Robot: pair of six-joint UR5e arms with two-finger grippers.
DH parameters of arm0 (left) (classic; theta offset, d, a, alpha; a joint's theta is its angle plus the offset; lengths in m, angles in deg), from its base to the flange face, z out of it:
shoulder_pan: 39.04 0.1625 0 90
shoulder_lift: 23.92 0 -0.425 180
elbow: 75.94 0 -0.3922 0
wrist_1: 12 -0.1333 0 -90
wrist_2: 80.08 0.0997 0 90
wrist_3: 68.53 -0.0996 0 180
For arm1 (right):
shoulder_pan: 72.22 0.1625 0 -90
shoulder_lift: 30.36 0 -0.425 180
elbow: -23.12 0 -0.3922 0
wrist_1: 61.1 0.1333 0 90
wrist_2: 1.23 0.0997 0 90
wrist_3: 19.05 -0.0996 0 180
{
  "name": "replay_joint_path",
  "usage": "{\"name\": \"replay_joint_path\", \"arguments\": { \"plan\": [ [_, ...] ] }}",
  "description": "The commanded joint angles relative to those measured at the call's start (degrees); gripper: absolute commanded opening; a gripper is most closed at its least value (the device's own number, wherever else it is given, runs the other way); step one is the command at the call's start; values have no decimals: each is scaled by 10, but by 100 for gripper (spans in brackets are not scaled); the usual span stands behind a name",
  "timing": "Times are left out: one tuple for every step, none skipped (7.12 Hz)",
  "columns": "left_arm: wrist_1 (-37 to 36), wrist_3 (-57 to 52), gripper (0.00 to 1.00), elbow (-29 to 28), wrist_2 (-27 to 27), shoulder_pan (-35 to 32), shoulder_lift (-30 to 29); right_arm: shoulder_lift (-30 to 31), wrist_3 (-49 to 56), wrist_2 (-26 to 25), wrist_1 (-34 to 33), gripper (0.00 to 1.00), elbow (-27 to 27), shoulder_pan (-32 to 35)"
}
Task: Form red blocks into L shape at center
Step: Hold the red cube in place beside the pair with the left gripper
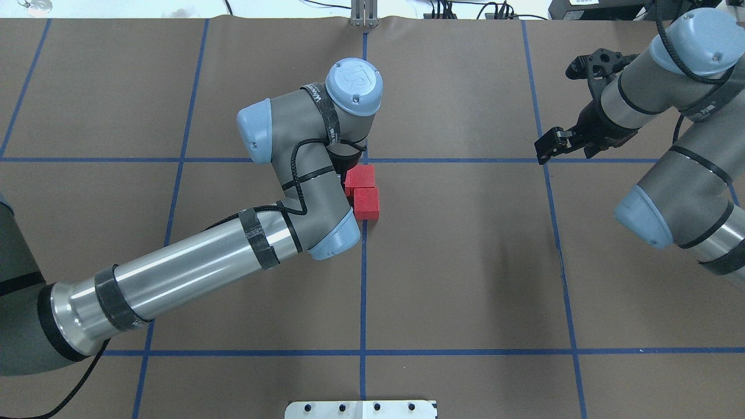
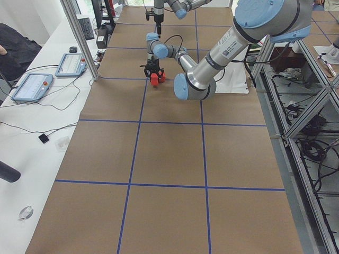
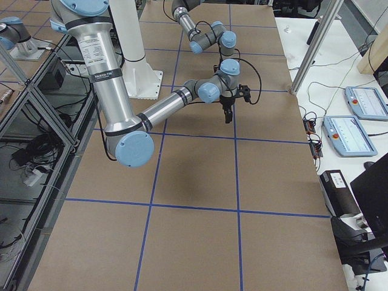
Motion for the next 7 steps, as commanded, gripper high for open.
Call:
{"name": "replay_joint_path", "arguments": {
  "plan": [
    [1, -2, 0, 0, 1, 0, 0, 0, 0, 1, 0, 99, 0, 0],
    [1, -7, 20, 0, 1, 0, 1, 0, -1, 1, 0, 99, 1, 0],
    [2, -9, 39, 0, 1, 0, 1, 0, -1, 1, 0, 99, 1, 0],
    [10, -9, 69, 0, 1, 1, 2, 0, -1, 1, 0, 99, 1, -1],
    [12, -9, 85, 0, 1, 1, 2, -1, -1, 1, 0, 99, 1, -1],
    [12, -9, 85, 0, 1, 1, 2, 0, -1, 1, 0, 99, 1, -1],
    [11, -9, 85, 0, 1, 1, 2, -1, -1, 1, 0, 99, 1, -1]
  ]
}}
